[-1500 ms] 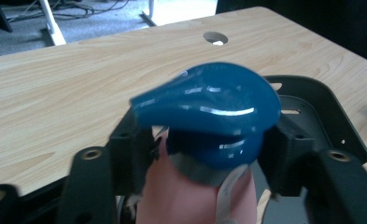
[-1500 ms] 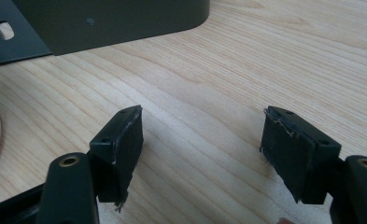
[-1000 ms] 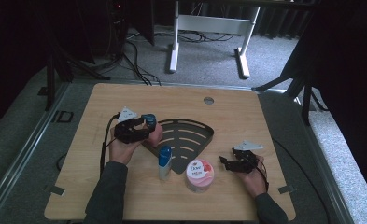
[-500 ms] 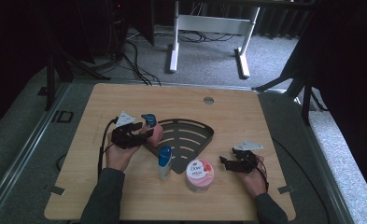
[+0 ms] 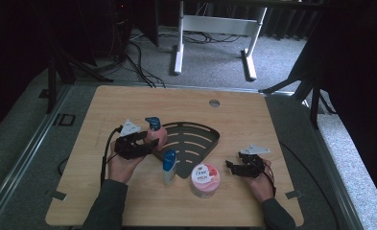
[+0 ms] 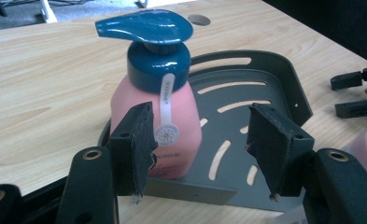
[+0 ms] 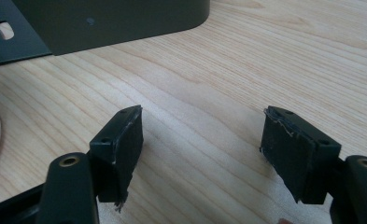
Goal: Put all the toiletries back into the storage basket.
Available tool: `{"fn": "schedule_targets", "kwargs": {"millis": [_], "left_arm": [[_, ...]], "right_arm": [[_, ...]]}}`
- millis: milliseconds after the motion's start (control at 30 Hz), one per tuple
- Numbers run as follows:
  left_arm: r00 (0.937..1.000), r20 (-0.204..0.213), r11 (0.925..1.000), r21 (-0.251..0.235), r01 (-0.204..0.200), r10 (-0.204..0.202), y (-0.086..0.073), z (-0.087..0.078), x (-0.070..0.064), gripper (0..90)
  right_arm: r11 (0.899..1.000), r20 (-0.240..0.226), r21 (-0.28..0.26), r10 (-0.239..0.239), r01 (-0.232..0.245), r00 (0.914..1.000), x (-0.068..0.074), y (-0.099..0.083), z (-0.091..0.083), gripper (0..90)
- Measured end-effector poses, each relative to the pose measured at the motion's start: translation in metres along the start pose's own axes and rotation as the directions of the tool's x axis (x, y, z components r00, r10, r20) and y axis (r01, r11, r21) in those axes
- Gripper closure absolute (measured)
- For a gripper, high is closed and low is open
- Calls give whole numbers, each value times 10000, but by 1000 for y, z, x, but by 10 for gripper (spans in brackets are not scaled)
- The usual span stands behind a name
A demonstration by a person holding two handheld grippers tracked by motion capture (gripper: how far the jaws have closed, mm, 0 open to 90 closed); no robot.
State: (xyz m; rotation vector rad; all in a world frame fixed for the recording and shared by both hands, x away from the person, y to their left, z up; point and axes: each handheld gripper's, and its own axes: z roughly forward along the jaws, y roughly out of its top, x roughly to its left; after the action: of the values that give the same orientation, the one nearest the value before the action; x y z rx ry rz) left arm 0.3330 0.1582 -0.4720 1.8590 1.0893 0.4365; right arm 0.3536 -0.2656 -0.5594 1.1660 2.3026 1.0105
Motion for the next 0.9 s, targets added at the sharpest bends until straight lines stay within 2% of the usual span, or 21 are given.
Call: {"fn": "schedule_targets", "kwargs": {"millis": [667,900], "left_arm": [[9995,256,9997,-144,-201,205,-2,-22,-23,416],[9993,343,9995,-274,-141,150,-4,-29,-29,415]], "right_arm": [[10000,-2,7,30,-30,10000,0,0,0,293],[10000,0,2,-1,1,10000,0,0,0,293]]}}
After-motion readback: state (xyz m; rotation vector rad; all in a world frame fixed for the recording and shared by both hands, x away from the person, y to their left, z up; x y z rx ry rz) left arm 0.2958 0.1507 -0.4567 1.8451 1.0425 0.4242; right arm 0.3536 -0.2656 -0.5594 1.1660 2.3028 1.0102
